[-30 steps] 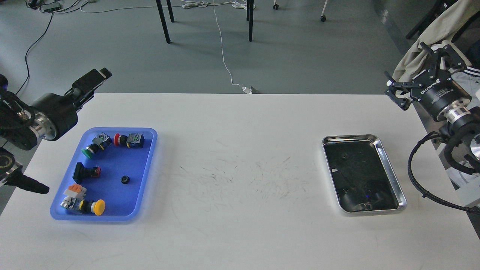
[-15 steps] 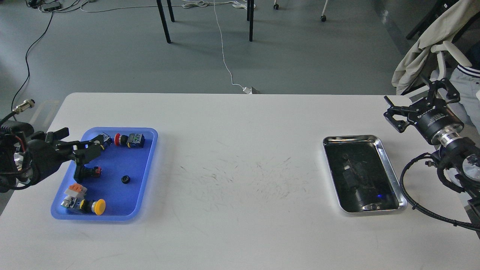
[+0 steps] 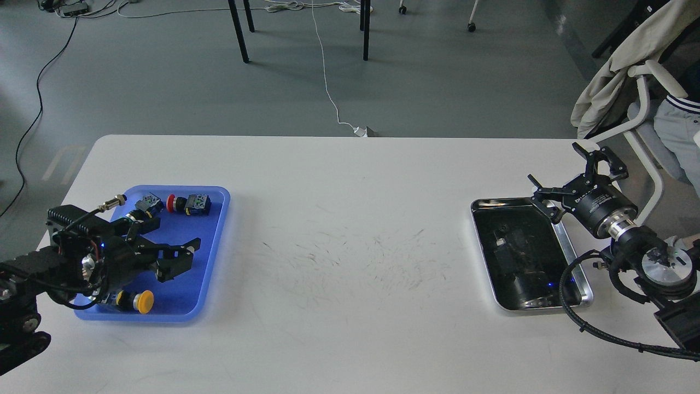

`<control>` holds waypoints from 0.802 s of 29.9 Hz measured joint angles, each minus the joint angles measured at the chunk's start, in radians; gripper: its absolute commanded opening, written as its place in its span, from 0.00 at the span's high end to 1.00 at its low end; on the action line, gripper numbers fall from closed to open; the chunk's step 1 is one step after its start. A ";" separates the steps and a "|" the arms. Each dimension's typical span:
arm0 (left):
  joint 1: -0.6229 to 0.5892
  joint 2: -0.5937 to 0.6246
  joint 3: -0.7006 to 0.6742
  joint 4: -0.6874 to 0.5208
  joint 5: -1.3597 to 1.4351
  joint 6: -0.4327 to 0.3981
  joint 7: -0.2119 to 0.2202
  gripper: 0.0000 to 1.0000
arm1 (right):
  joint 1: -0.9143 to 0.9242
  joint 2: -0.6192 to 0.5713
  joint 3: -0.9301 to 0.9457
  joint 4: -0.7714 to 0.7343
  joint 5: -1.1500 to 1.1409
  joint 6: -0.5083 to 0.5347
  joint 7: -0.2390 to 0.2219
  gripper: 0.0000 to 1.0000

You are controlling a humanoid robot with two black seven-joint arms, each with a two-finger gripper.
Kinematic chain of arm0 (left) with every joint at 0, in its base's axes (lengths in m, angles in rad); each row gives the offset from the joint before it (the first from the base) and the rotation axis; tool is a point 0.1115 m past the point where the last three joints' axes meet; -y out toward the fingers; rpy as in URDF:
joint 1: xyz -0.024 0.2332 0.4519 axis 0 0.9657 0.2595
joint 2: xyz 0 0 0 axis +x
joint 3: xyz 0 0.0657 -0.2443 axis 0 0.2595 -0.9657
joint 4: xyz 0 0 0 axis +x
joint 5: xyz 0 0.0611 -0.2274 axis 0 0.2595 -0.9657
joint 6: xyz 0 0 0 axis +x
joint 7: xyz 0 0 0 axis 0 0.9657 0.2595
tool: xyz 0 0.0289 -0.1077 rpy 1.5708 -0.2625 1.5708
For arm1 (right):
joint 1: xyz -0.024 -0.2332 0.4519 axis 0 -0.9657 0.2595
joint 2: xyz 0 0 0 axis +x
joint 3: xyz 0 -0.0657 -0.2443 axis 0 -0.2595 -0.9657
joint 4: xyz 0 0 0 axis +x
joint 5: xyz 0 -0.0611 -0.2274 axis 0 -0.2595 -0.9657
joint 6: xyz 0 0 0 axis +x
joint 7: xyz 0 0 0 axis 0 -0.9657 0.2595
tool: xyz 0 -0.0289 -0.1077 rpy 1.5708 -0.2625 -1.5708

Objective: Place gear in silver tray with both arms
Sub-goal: 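Grasp another small black gear in the blue tray with the left gripper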

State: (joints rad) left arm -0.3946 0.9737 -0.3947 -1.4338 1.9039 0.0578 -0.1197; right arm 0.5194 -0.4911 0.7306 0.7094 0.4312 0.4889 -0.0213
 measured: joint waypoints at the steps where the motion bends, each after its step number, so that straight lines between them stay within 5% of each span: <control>1: 0.000 -0.001 0.014 0.006 0.000 0.009 -0.016 0.04 | 0.000 -0.003 -0.008 0.007 0.000 0.000 0.000 0.01; 7: 0.000 -0.040 0.073 0.067 0.000 0.071 -0.095 0.05 | 0.002 -0.007 -0.025 0.022 -0.002 0.000 -0.001 0.01; 24: -0.005 -0.089 0.076 0.208 0.003 0.080 -0.137 0.14 | 0.001 -0.006 -0.028 0.013 -0.002 0.000 0.000 0.01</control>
State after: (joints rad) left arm -0.3997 0.8849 -0.3189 -1.2253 1.9067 0.1379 -0.2563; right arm 0.5205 -0.4970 0.7025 0.7225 0.4295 0.4888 -0.0210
